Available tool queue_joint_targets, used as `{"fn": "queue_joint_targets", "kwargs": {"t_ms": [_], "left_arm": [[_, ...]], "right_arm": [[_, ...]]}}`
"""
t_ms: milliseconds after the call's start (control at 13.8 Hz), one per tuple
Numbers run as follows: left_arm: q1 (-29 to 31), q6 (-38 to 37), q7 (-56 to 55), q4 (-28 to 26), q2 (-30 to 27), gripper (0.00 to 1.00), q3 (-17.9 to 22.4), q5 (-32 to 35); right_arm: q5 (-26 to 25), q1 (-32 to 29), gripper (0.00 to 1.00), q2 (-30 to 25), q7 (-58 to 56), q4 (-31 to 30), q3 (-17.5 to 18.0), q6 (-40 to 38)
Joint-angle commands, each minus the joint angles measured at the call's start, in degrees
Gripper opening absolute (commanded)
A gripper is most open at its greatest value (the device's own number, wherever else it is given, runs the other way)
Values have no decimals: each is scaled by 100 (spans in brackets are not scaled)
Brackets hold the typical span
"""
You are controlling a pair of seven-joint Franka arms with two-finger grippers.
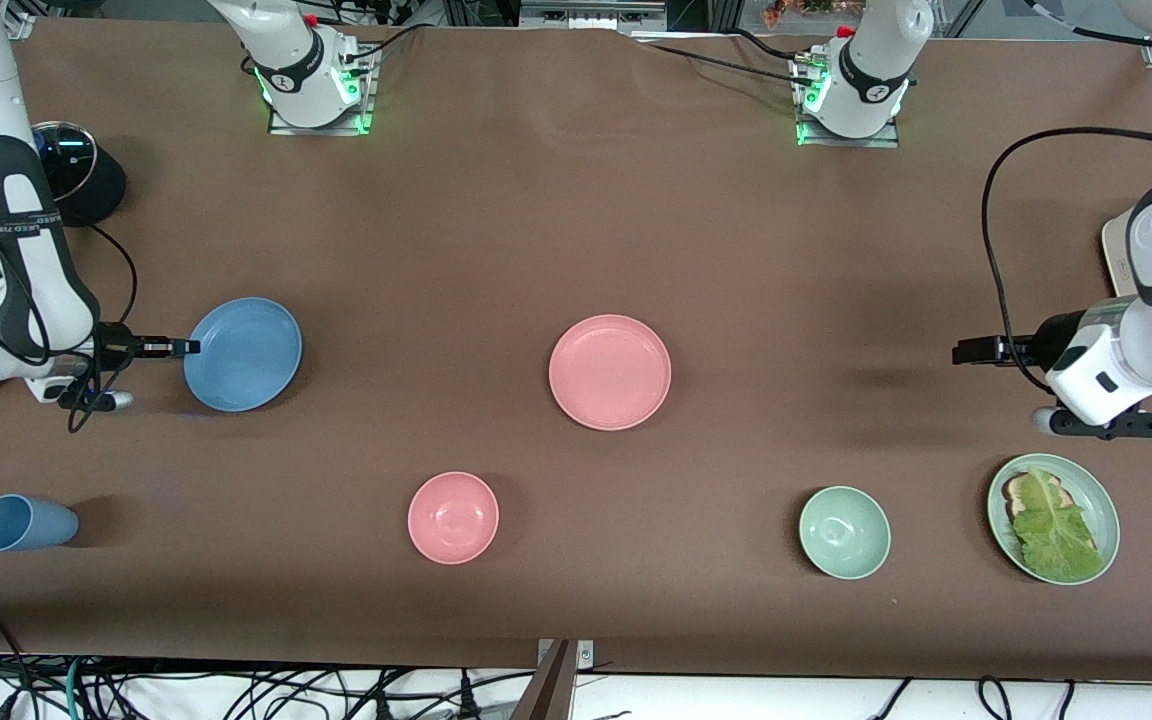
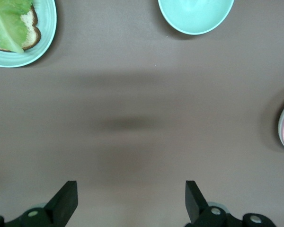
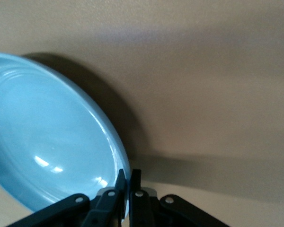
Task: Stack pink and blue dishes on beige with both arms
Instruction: 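Grip the blue plate's rim with the right gripper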
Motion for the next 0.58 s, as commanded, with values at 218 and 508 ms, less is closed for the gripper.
{"fn": "queue_joint_targets", "kwargs": {"t_ms": [218,508], "left_arm": [[-13,-1116,-18,921,-107,100,-105,161],[-92,-1223,-1,1028,-439,100,-62,300]], "right_arm": [[74,1,0,-121,206,938,231,-1327],[83,589,0,-323,1013,1609,362,-2165]]}}
